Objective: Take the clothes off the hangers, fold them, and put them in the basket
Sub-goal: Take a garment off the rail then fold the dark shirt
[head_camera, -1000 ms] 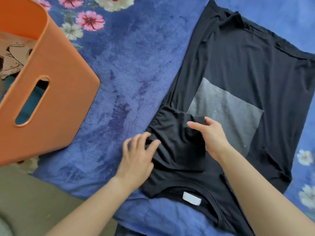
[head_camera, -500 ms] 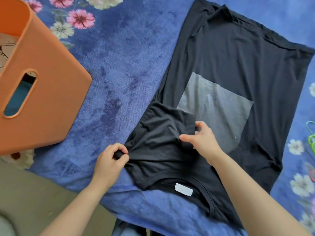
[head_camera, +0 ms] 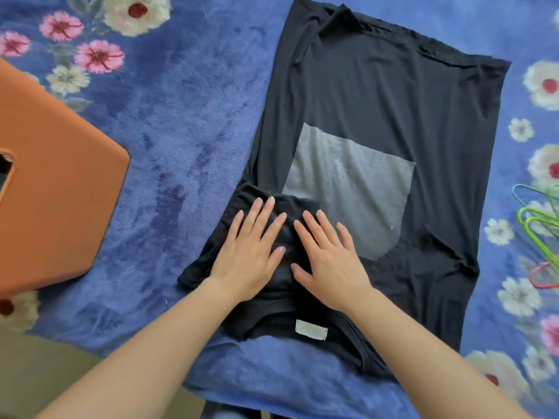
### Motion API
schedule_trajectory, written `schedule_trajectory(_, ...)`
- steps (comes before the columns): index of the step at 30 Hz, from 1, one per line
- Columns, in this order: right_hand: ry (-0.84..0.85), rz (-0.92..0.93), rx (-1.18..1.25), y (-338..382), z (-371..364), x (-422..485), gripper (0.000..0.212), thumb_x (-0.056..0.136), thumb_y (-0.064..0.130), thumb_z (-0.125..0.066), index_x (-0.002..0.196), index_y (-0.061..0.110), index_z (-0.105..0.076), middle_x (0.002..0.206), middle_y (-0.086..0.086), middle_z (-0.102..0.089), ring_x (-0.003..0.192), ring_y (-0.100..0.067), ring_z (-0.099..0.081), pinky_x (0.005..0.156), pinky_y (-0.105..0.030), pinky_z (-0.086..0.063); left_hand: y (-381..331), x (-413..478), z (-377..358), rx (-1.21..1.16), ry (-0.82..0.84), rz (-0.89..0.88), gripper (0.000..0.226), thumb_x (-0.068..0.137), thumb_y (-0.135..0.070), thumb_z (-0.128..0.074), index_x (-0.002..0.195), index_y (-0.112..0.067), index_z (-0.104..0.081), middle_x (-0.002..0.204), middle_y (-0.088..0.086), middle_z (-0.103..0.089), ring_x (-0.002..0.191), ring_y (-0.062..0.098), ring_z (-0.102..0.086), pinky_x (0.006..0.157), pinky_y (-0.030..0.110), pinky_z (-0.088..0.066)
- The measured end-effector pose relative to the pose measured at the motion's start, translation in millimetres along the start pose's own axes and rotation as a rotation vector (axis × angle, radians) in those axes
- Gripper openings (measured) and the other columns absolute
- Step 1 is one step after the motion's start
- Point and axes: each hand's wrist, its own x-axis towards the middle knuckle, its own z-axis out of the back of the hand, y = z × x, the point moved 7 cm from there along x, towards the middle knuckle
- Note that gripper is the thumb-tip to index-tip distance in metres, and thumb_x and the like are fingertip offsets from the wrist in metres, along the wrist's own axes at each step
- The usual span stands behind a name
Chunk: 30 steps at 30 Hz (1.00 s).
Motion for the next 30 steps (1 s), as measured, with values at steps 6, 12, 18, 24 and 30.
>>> schedule_trajectory(6, 0.004, -0.046, -0.119, -52, 9, -48, 0.078, 0.086, 0.055, -0.044, 0.151, 0.014, -0.033, 0.16, -0.005, -0.026, 0.149, -0.024, -0.016, 0.117, -0.049, -0.015, 22, -13, -19, 0.089, 0.103, 0.093, 0.08, 0.092, -0.06, -0.027, 0.155, -0.011, -0.018, 0.161, 0.018, -0.013, 0.149, 0.029, -0.008, 0.117, 0.044, -0.005)
schedule_trajectory(12, 0.234, 0.198, -0.121, -74, -14, -153, 0.104, 0.069, 0.052, -0.061, 0.152, 0.003, -0.025, 0.162, -0.014, -0.016, 0.15, -0.029, -0.015, 0.116, -0.047, -0.017, -2, -96, -23, 0.104, 0.316, -0.516, 0.096, 0.071, -0.045, -0.058, 0.154, -0.01, -0.022, 0.163, 0.014, -0.011, 0.151, 0.029, -0.008, 0.117, 0.045, -0.013)
schedule_trajectory(18, 0.263, 0.093, -0.184, -81, -44, -163, 0.08, 0.066, 0.005, -0.048, 0.145, -0.002, -0.037, 0.151, -0.021, -0.037, 0.139, -0.036, -0.039, 0.114, -0.045, -0.019, -14, -84, -24, 0.295, 0.161, -0.585, 0.056, 0.093, 0.003, -0.017, 0.147, 0.001, -0.027, 0.151, 0.028, -0.032, 0.14, 0.042, -0.034, 0.115, 0.048, -0.02)
schedule_trajectory(24, 0.195, -0.167, 0.152, -88, -27, -142, 0.061, 0.082, -0.004, -0.033, 0.137, 0.013, -0.055, 0.147, -0.002, -0.048, 0.133, -0.023, -0.049, 0.102, -0.037, -0.046, -33, -61, -10, 0.282, 0.309, -0.525, 0.056, 0.031, 0.004, -0.084, 0.085, -0.008, -0.073, 0.083, 0.01, -0.07, 0.068, 0.026, -0.07, 0.039, 0.023, -0.046)
schedule_trajectory(30, 0.478, -0.177, 0.167, -83, -7, -173, 0.056, 0.082, 0.004, -0.042, 0.132, 0.022, -0.06, 0.127, -0.002, -0.065, 0.119, -0.026, -0.055, 0.098, -0.035, -0.043, -61, -85, 6, 0.393, 0.812, -0.478, 0.024, 0.083, -0.01, -0.045, 0.099, -0.016, -0.062, 0.094, 0.006, -0.062, 0.09, 0.029, -0.057, 0.072, 0.034, -0.038)
